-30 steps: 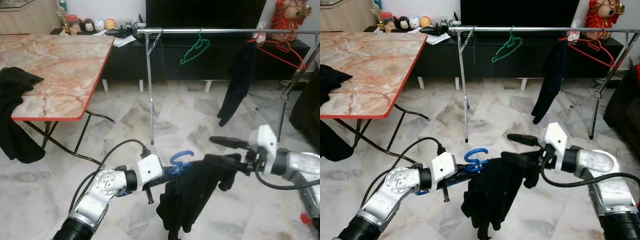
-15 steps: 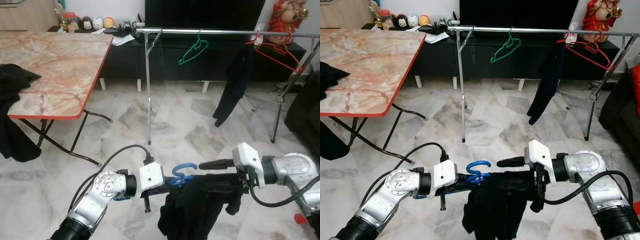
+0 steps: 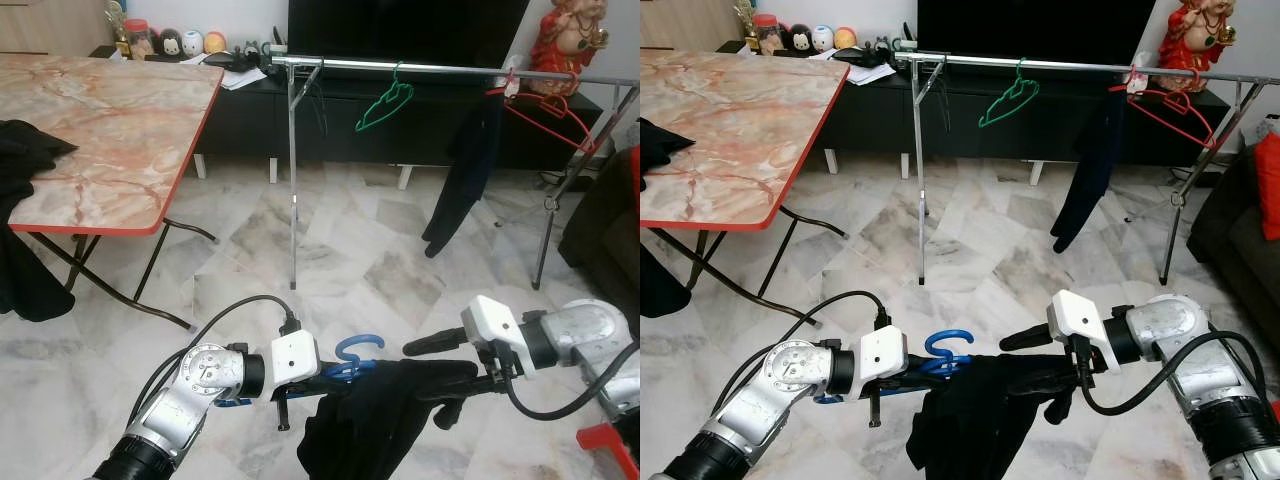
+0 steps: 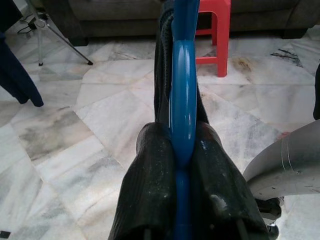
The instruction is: Hang hanger
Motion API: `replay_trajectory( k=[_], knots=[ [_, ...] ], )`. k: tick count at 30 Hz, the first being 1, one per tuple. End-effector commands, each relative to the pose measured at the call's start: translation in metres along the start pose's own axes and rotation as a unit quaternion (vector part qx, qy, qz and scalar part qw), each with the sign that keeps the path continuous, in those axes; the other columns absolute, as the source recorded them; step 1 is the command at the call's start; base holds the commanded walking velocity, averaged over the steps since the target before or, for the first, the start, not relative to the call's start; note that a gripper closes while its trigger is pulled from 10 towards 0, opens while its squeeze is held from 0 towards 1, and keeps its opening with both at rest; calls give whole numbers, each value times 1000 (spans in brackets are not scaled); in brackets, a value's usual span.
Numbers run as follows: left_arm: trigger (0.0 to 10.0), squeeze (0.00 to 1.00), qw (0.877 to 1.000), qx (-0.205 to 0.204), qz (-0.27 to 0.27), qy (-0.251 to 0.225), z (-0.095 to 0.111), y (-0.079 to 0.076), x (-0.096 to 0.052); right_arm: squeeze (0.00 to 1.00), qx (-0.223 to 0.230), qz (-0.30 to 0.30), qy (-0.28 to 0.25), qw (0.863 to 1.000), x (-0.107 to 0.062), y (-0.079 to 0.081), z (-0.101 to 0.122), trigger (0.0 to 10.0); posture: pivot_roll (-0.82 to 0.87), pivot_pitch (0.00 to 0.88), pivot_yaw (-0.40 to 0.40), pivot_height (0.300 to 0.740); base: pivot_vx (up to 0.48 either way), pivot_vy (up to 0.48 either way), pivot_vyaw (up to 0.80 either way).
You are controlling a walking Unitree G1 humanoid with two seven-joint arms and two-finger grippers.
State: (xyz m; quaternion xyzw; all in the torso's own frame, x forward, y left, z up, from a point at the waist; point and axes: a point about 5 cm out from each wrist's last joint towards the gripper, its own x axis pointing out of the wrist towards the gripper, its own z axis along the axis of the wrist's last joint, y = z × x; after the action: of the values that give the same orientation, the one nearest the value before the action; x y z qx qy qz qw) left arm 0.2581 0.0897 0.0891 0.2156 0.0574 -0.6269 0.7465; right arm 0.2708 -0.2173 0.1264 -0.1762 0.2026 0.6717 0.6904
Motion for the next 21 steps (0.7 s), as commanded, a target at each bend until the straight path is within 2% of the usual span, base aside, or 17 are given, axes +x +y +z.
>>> replay_trajectory(
  k=[1, 14, 21],
  knots=[
    [10000, 0, 1000, 22, -6, -16, 11, 5, 3, 0, 2, 10, 13, 1000, 3, 1, -5, 10000, -22, 0, -113, 740, 0, 0, 0],
    [10000, 0, 999, 40, -19, -19, 21, 12, 2, 0, 8, 5, 13, 1000, 29, -2, -19, 10000, -3, 0, -97, 740, 0, 0, 0],
    [10000, 0, 999, 41, -24, -20, 22, 11, 3, 0, 7, -11, 10, 1000, 36, -7, -21, 10000, -2, 0, -96, 740, 0, 0, 0]
  ],
)
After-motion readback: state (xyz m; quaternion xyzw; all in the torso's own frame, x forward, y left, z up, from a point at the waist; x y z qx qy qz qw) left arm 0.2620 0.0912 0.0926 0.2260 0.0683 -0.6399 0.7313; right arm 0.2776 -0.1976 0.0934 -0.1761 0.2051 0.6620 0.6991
